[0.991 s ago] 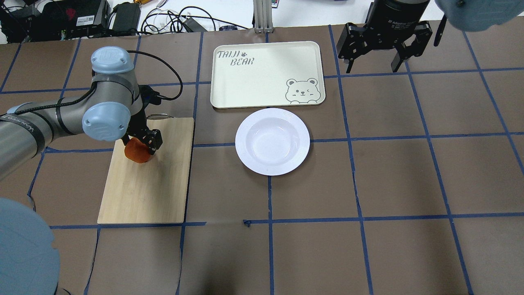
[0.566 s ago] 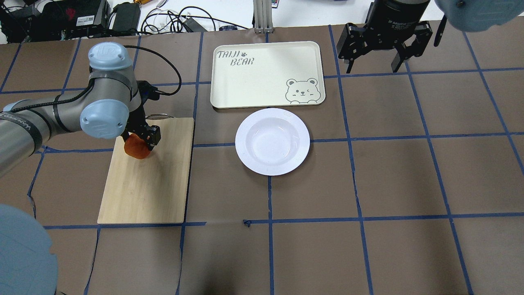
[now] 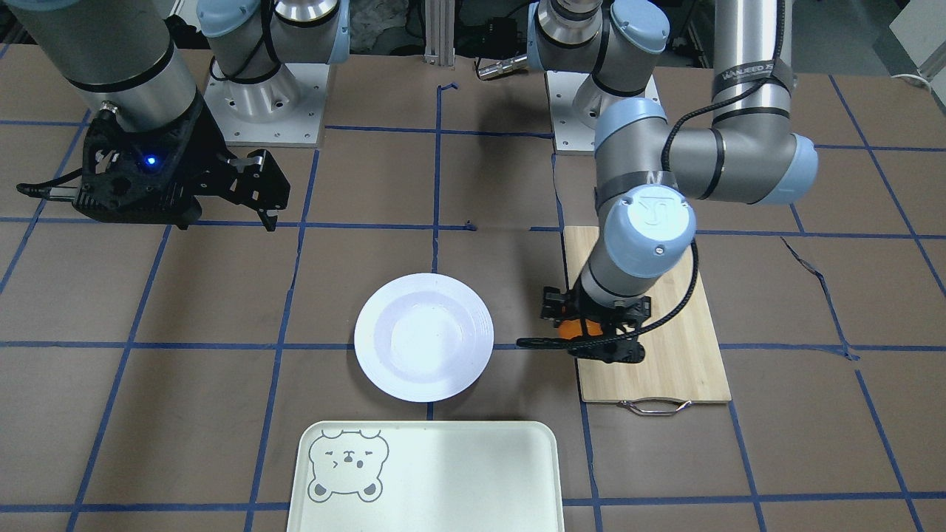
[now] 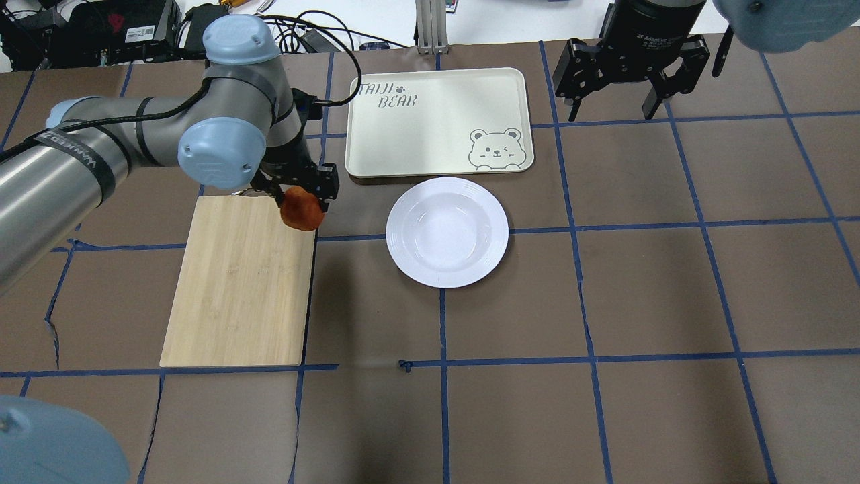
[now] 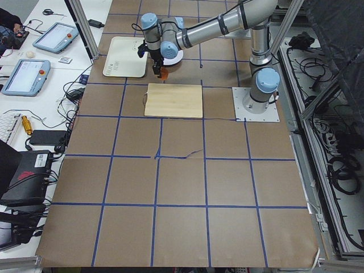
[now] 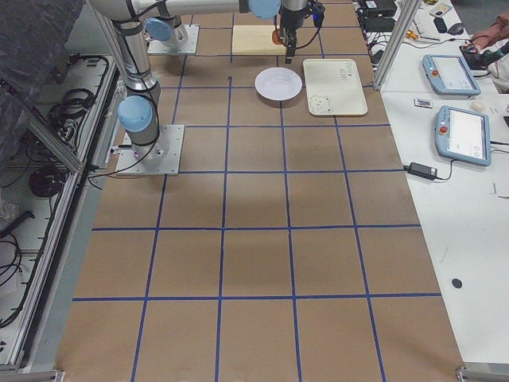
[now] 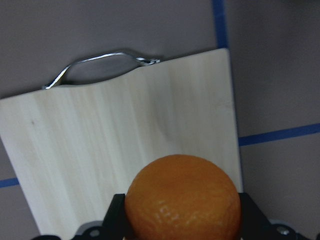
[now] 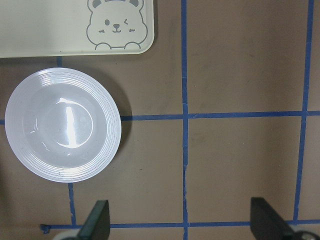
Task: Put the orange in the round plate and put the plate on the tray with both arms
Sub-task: 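Carry the orange with the left gripper and lower it into the white bowl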
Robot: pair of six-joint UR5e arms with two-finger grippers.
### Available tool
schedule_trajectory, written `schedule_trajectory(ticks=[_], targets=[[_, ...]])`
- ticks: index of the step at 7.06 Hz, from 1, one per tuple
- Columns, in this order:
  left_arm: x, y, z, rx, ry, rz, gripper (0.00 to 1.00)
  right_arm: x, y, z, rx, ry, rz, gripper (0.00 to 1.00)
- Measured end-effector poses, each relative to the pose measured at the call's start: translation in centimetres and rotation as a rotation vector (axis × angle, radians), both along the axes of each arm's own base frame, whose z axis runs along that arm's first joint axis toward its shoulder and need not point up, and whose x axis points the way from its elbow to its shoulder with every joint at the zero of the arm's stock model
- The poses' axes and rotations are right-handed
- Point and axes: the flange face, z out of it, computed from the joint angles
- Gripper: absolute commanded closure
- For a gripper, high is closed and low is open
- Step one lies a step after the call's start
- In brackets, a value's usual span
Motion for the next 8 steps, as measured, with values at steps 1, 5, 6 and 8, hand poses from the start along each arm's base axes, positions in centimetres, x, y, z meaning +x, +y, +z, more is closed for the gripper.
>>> schedule_trajectory(ticks=[1,5,6,8], targets=[[-4.6,0.9,-0.2,0.005,0.067,0.075,1.0,0.0,0.0,-0.1,0.003,0.0,0.0,0.0],[-13.3,1.4,-6.6,0.001,0.213,0.168,0.01,0.0,0.1,-0.2,0.004,0.0,0.0,0.0],[-13.8,1.3,-8.2,0.013,0.222,0.165,0.0,0.0,0.1,-0.2,0.004,0.0,0.0,0.0],[-13.8,1.0,-7.2,0.01,0.239,0.162,0.0,-0.2,0.0,-0.4,0.011,-0.003,-0.004,0.0]])
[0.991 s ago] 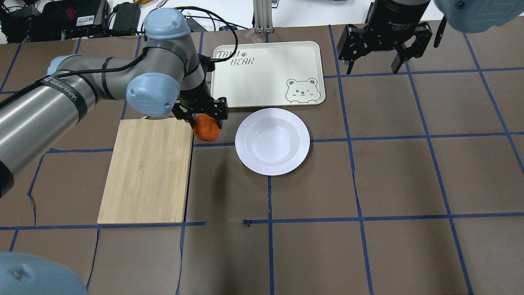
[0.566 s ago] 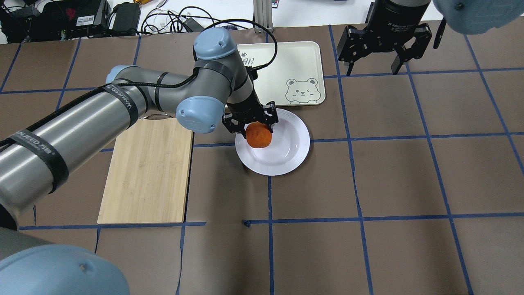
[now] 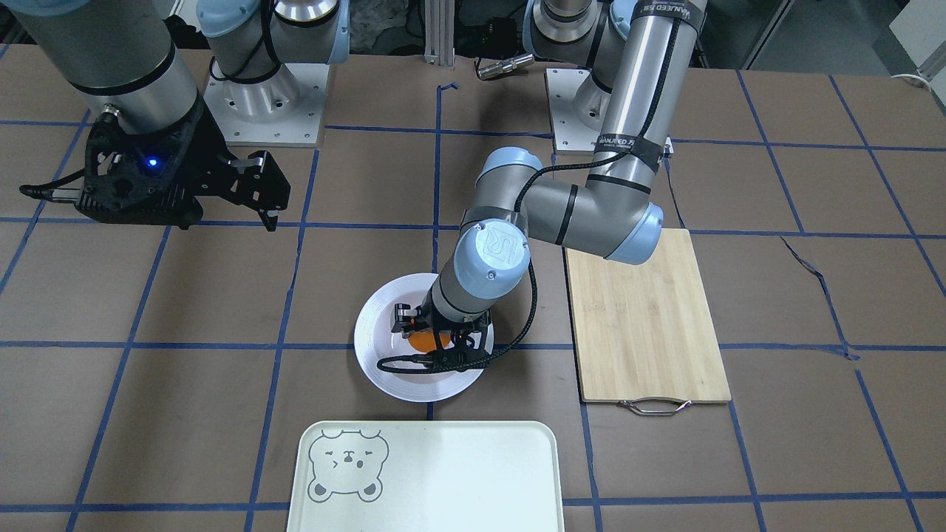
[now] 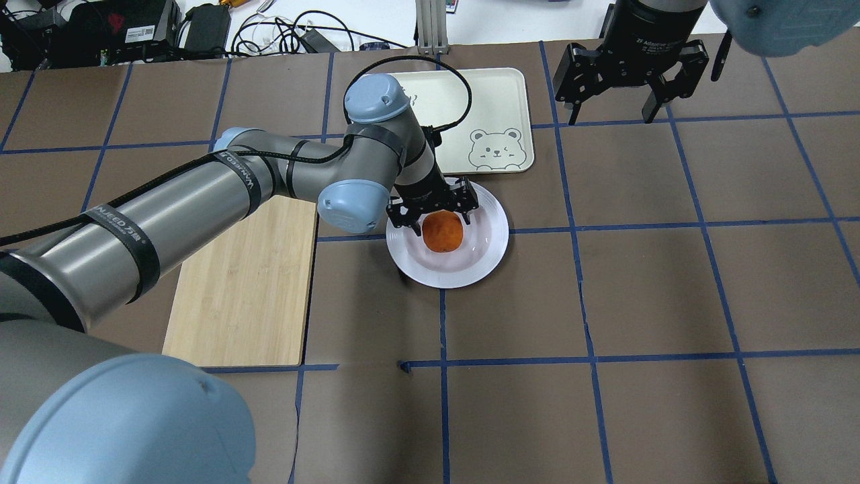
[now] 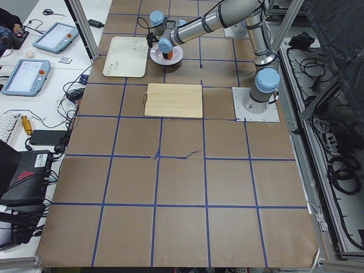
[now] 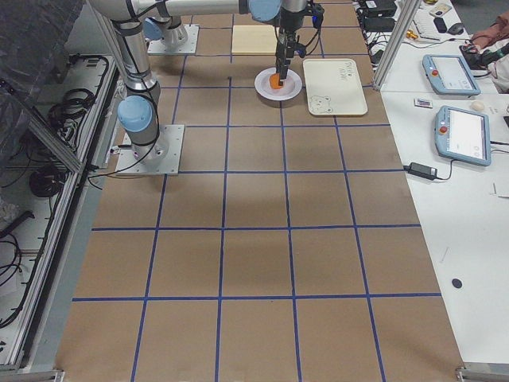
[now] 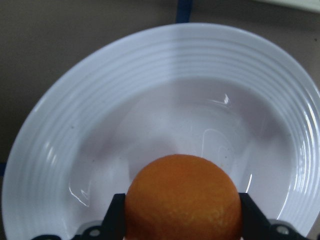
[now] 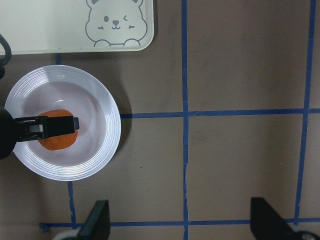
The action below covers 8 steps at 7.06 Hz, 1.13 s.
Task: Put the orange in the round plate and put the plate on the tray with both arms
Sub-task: 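Open the left gripper and lift it away from the bowl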
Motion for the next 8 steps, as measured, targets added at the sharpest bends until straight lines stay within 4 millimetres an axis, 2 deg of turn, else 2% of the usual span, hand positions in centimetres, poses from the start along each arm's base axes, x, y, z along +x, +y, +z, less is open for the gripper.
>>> schedule_trajectory(ticks=[1,2,3,4,5,6,7,8], targets=[[1.0,-0.4,3.2,0.01,-0.011,0.014,0.0,-0.2,0.0,-0.2,0.004,-0.003,-0.004,0.0],[2.9,-0.8,8.4,0.026,-0.054,0.029,0.0,-0.3,0.0,-0.3,0.006,-0.005,-0.007,0.0],[4.9,-0.3,14.4,0.03,-0.119,0.015,0.0,-0.4,0.0,-0.4,0.007,-0.007,-0.008,0.01],[6.8,1.4,20.1,0.022,-0.173,-0.021,0.0,-0.3,0.0,-0.6,0.012,-0.022,-0.01,0.01],[8.5,3.5,24.6,0.0,-0.195,-0.036,0.0,-0.3,0.0,-1.5,0.026,-0.071,-0.015,0.0],[9.7,5.4,27.4,-0.034,-0.199,-0.035,0.0,-0.7,-0.2,-3.4,0.036,-0.154,-0.02,0.0],[10.6,6.5,28.1,-0.087,-0.204,-0.028,0.0,-1.0,-0.4,-5.9,0.018,-0.246,-0.01,0.0],[11.5,7.0,27.4,-0.154,-0.224,-0.02,0.0,-0.9,-0.4,-8.6,-0.023,-0.321,0.03,0.0]])
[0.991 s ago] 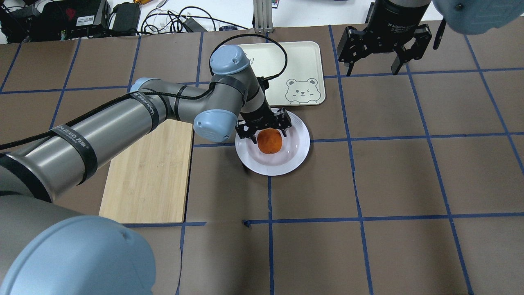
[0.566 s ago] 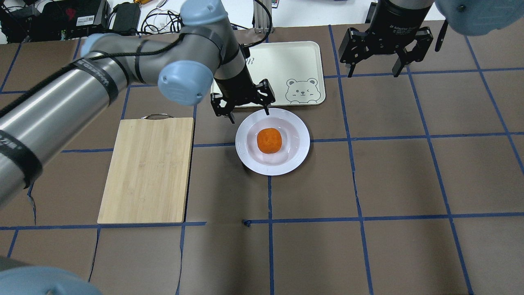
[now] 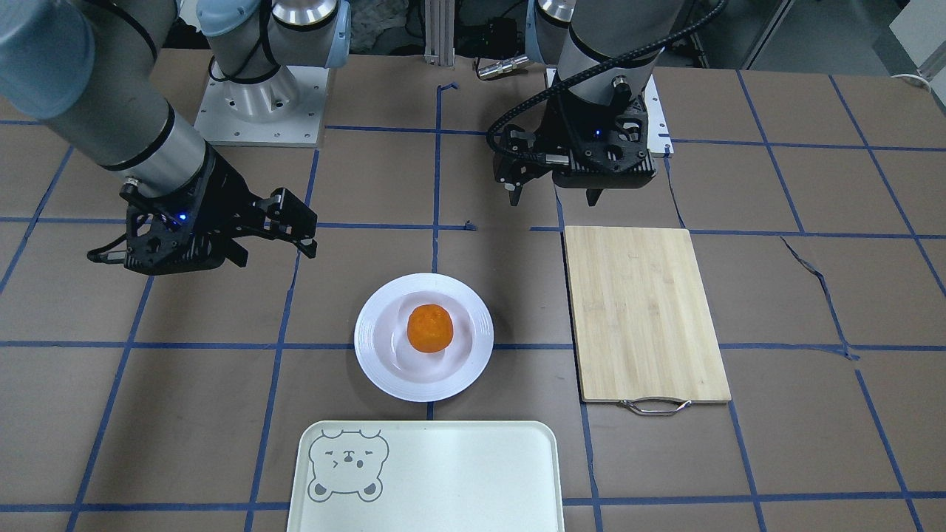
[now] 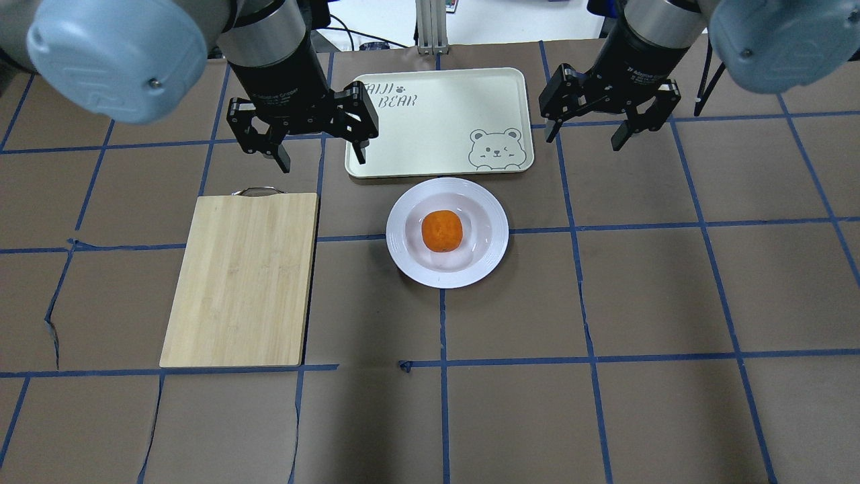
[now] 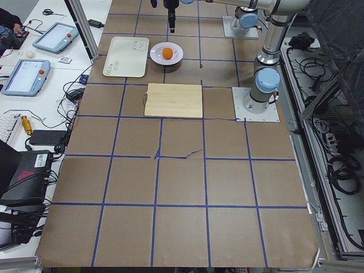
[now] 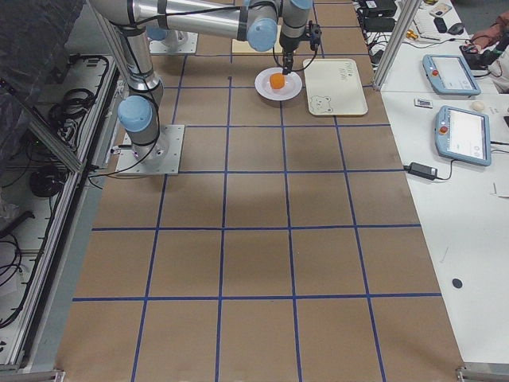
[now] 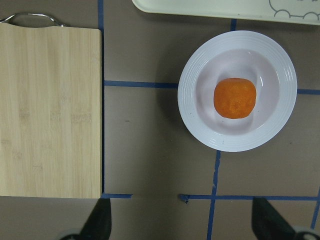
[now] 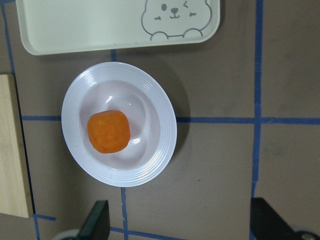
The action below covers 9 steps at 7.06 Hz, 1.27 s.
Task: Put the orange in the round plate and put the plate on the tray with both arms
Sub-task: 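Open the left gripper and lift it away from the bowl, then move the right gripper to the bowl rim and grip the rim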
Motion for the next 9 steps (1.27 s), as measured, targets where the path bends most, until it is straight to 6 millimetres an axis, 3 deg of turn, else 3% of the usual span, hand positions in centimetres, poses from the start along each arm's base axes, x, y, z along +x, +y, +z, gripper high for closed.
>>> schedule_trajectory(ticks=[2,5,7,9], targets=[[1.8,1.0,-0.7,-0.09,-0.044,-0.007,0.0,0.6,1.2,-5.9,-0.123,-0.175,0.099,0.0],[5.8,1.0,1.0,-0.033,-0.035,0.008,0.0,-1.4,4.5,-14.5,-0.103,-0.497,0.042,0.06],[6.4,1.2,1.2,-0.011,-0.026,0.005,0.0,-1.6,3.6,-19.2,0.018,-0.579,-0.056,0.08],[6.6,1.5,1.3,-0.013,-0.029,0.006,0.0,-1.8,2.5,-22.5,0.094,-0.614,-0.109,0.11]])
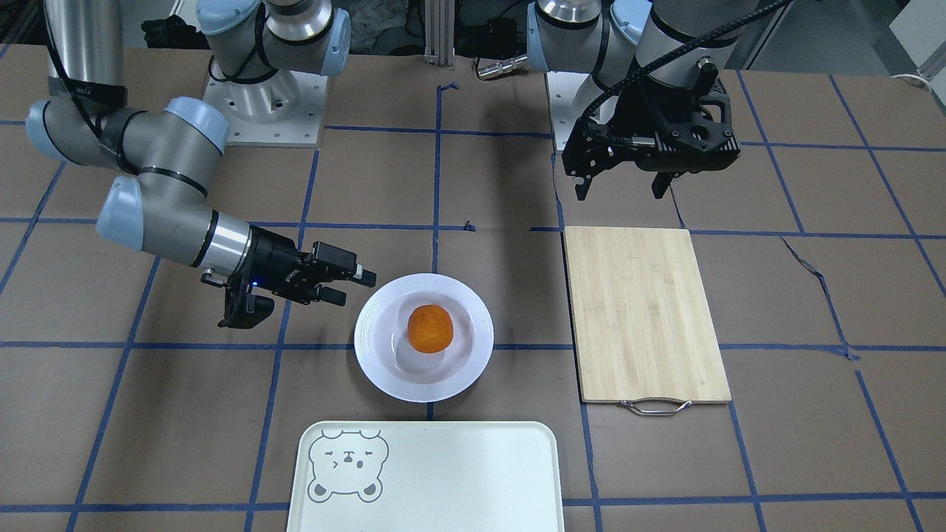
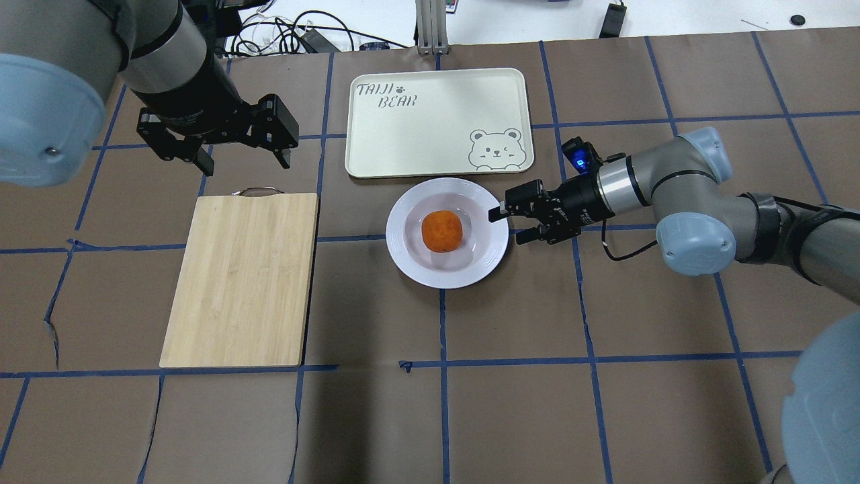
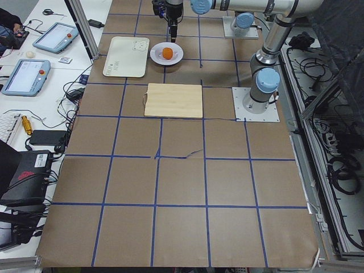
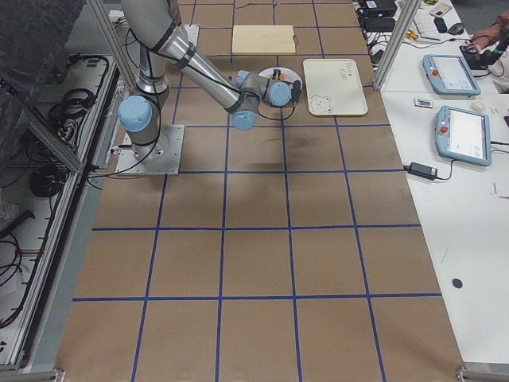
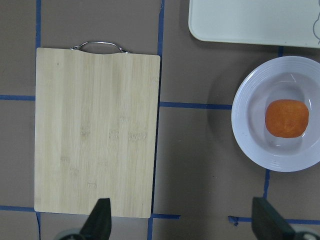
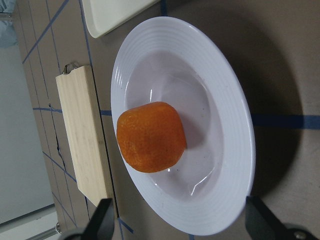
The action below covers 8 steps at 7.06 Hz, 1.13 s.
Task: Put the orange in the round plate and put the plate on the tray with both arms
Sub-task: 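Move the right gripper to the bowl rim and grip the rim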
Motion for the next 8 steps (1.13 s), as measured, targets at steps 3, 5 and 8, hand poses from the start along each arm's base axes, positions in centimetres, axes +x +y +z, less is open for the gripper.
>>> schedule_trajectory(ticks=[3,5,8], targets=[[0.1,0.1,0.0,0.0,-0.003,0.0,0.0,0.0,-1.0,-2.1,0.012,-0.05,-0.017,0.1],[0.1,0.2,0.0,-0.001,-0.003,0.0,0.0,0.1,-1.0,-3.3,0.002,-0.051,-0.014,0.11],[0.0,0.2,0.1,-0.002,-0.002,-0.001,0.0,0.2,-0.6,-4.5,0.004,-0.051,-0.014,0.22]])
